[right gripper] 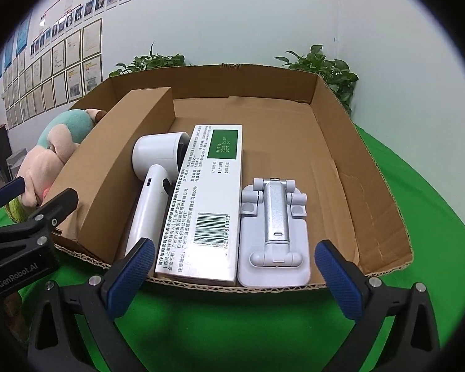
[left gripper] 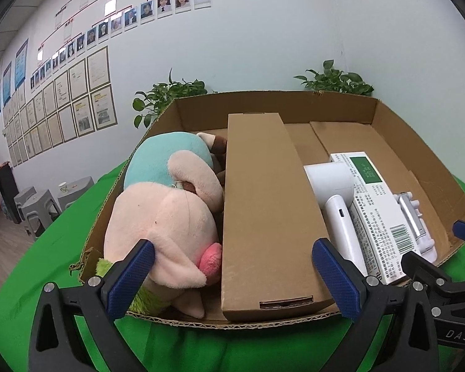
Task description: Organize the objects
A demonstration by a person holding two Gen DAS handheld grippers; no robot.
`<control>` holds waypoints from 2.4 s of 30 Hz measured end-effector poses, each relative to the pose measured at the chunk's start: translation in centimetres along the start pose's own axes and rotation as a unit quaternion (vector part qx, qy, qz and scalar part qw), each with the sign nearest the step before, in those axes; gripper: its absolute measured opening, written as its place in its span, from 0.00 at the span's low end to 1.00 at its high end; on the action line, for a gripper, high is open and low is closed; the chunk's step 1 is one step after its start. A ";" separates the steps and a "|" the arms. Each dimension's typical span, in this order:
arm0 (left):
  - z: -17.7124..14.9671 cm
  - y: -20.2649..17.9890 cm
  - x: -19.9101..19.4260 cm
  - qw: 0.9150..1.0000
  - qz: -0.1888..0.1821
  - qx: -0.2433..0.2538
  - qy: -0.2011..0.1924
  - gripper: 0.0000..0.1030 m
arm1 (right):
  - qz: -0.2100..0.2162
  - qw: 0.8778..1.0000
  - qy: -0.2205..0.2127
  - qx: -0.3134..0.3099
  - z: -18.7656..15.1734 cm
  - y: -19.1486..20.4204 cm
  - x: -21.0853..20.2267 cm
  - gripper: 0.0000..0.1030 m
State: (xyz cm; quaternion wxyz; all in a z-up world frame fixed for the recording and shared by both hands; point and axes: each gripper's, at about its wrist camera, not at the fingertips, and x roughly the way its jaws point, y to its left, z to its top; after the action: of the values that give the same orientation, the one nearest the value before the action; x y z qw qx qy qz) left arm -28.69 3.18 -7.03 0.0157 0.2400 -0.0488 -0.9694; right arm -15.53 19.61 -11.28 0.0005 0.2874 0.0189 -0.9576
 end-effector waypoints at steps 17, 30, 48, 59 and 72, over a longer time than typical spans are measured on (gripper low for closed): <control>0.1 -0.6 0.1 1.000 0.007 0.008 0.002 1.00 | 0.000 1.000 0.002 0.000 -0.1 -0.1 0.0 1.00; 0.1 -0.7 0.2 1.000 0.008 0.009 0.002 1.00 | 0.002 1.000 0.001 0.001 -0.2 -0.2 -0.2 1.00; 0.1 -0.6 0.2 1.000 0.006 0.009 0.002 1.00 | 0.001 1.000 0.002 0.001 -0.2 -0.2 -0.2 1.00; 0.1 -0.6 0.2 1.000 0.006 0.009 0.002 1.00 | 0.002 1.000 0.002 0.001 -0.2 -0.2 -0.2 1.00; 0.1 -0.6 0.1 1.000 0.006 0.009 0.002 1.00 | 0.002 1.000 0.002 0.001 -0.2 -0.3 -0.2 1.00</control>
State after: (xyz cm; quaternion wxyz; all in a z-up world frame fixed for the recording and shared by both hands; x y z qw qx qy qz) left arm -28.85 3.77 -7.08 0.0194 0.2415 -0.0586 -0.9684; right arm -15.22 19.87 -11.31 0.0021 0.2892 0.0175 -0.9571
